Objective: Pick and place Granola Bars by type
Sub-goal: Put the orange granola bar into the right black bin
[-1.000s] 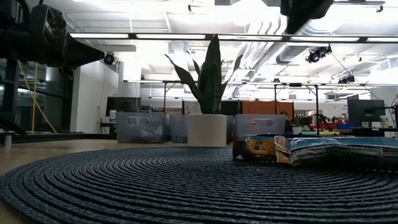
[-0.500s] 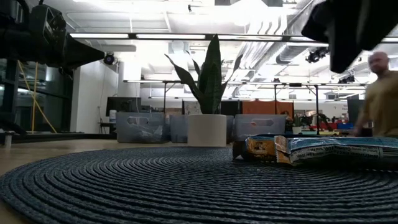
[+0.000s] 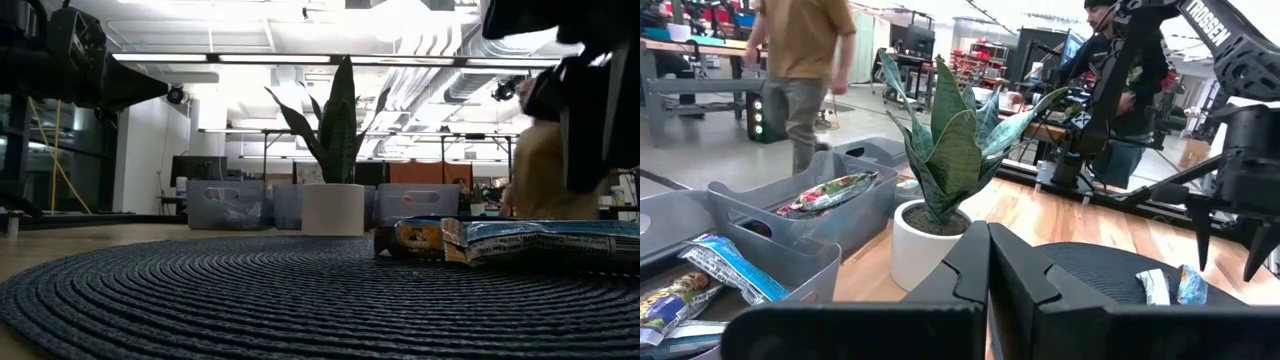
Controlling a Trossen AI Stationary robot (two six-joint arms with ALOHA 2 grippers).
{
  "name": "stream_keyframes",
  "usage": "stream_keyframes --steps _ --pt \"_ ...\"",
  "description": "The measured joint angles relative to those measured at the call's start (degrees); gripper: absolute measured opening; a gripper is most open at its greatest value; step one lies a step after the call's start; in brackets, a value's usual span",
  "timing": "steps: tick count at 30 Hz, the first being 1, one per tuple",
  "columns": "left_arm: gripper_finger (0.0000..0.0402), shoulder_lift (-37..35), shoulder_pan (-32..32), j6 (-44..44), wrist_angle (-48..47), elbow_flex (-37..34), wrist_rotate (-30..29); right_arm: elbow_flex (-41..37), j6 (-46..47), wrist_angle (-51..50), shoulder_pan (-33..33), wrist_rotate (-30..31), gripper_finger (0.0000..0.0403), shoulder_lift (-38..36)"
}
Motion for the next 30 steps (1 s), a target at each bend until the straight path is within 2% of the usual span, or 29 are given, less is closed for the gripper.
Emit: stream_keyframes --steps 8,13,30 --pt "0.0001 0.0 0.0 0.0 0.0 0.0 0.0 -2.1 2.7 0.8 0.0 1.8 0.0217 0.0" --pt "0.0001 0.0 0.0 0.0 0.0 0.0 0.0 -2.1 2.7 0.6 0.0 4.0 0.0218 0.0" --pt "0.0001 0.0 0.0 0.0 0.0 0.0 0.0 -2.1 2.7 -0.9 -0.1 5.4 0.0218 1.2"
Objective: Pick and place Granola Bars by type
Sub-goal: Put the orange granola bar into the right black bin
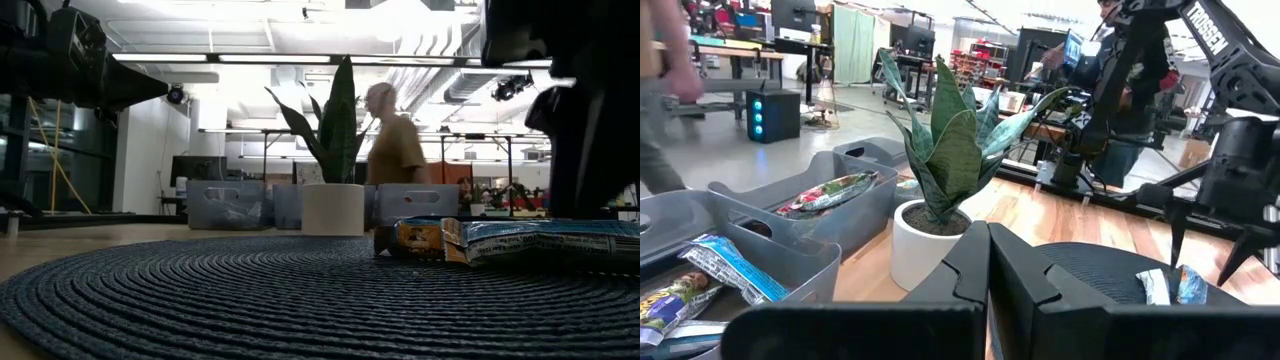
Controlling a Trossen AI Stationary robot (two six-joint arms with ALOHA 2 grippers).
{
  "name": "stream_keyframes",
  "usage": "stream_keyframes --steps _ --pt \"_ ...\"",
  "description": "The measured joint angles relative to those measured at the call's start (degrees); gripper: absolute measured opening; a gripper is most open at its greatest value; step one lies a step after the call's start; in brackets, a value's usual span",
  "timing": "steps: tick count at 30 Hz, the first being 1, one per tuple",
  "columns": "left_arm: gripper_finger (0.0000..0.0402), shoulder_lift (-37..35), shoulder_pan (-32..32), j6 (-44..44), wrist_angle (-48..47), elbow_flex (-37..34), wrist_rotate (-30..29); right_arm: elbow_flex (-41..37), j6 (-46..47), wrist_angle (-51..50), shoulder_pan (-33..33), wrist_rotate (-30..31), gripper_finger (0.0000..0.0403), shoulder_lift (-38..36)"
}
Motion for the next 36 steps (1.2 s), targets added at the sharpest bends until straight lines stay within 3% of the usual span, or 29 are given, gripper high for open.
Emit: stream_keyframes --steps 24,36 --pt "0.0001 0.0 0.0 0.0 0.0 0.0 0.0 0.1 3.9 4.3 0.0 -2.4 0.0217 5.8" --pt "0.0001 0.0 0.0 0.0 0.0 0.0 0.0 0.2 4.9 4.7 -0.5 -3.5 0.0168 6.2"
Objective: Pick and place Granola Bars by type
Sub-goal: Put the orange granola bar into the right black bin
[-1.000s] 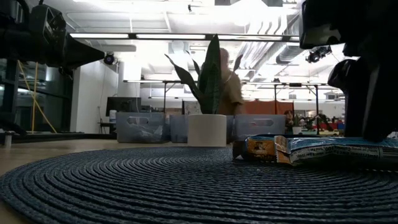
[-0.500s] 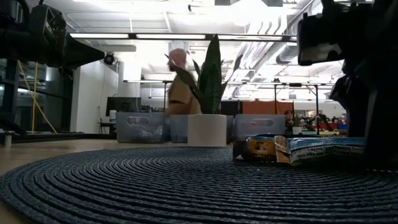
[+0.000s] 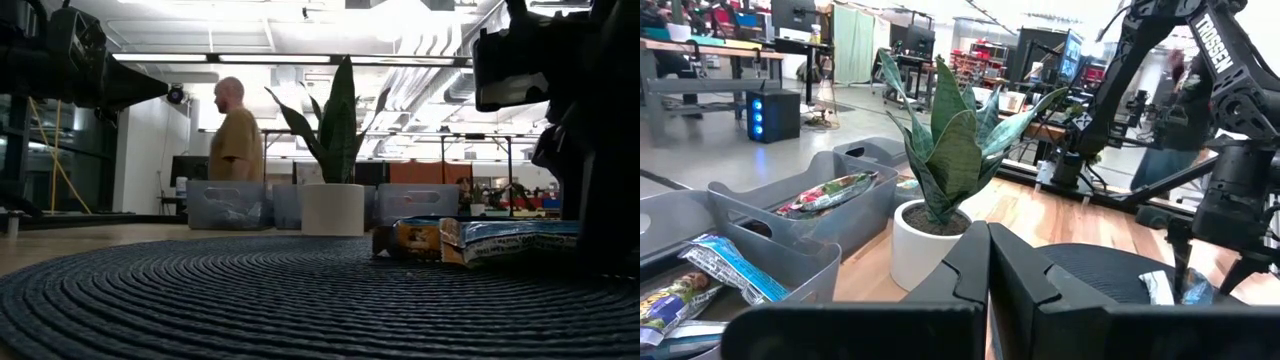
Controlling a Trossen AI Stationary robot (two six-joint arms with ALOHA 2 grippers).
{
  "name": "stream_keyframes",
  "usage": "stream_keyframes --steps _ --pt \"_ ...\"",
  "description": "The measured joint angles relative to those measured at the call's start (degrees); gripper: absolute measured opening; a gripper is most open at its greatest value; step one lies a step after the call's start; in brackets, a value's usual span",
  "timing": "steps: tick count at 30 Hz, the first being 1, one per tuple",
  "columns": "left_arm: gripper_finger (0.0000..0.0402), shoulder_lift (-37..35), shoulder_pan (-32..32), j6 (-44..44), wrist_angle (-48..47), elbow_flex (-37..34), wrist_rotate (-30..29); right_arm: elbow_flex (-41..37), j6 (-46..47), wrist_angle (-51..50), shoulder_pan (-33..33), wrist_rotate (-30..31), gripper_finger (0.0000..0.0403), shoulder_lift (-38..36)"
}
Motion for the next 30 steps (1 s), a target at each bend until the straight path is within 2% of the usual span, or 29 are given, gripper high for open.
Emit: stream_keyframes --steps 16,30 --pt "0.0001 0.0 0.0 0.0 0.0 0.0 0.0 -0.1 0.0 0.2 -1.5 -3.1 0.0075 0.0" --pt "0.0001 0.0 0.0 0.0 0.0 0.0 0.0 -0.3 -0.5 3.2 -2.0 -8.9 0.0037 -2.4"
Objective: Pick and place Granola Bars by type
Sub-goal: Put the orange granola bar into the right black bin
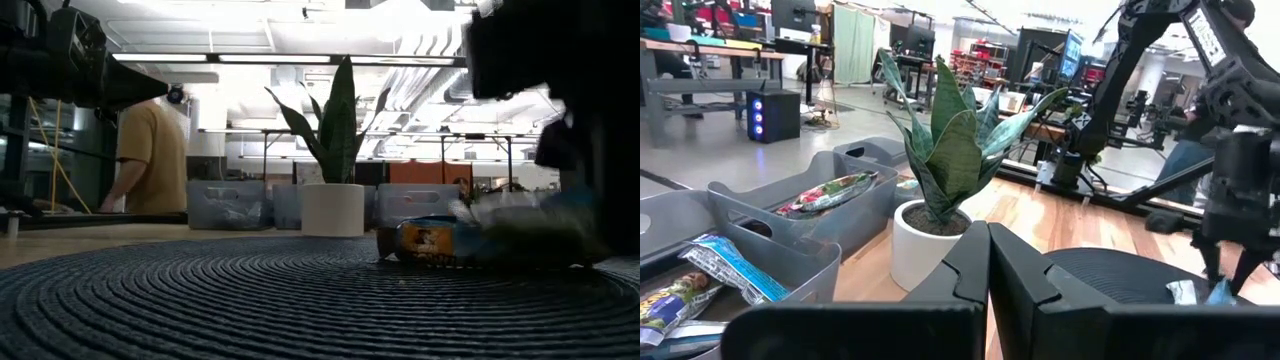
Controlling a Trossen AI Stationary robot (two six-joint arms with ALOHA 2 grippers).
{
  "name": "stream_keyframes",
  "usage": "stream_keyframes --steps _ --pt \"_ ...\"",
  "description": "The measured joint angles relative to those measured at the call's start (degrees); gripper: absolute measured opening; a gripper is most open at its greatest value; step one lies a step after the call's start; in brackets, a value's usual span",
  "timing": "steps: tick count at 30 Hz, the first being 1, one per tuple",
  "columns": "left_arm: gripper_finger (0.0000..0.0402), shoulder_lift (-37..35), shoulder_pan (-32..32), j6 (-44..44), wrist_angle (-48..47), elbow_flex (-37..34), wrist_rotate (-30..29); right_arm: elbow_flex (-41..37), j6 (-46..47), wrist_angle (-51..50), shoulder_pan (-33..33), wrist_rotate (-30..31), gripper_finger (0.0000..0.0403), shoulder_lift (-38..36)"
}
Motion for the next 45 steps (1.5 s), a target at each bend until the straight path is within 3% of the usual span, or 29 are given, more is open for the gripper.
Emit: stream_keyframes --steps 12,28,39,45 --pt "0.0001 0.0 0.0 0.0 0.0 0.0 0.0 0.0 -6.2 10.2 -3.4 1.6 0.0033 -10.8" --pt "0.0001 0.0 0.0 0.0 0.0 0.0 0.0 0.1 -32.3 37.7 -13.5 17.4 0.0032 -25.7" --pt "0.0001 0.0 0.0 0.0 0.0 0.0 0.0 0.2 -43.4 38.3 -26.8 26.7 0.0032 -30.4" --pt "0.0001 0.0 0.0 0.0 0.0 0.0 0.0 0.2 -40.1 33.6 -36.7 32.3 0.0032 -30.4"
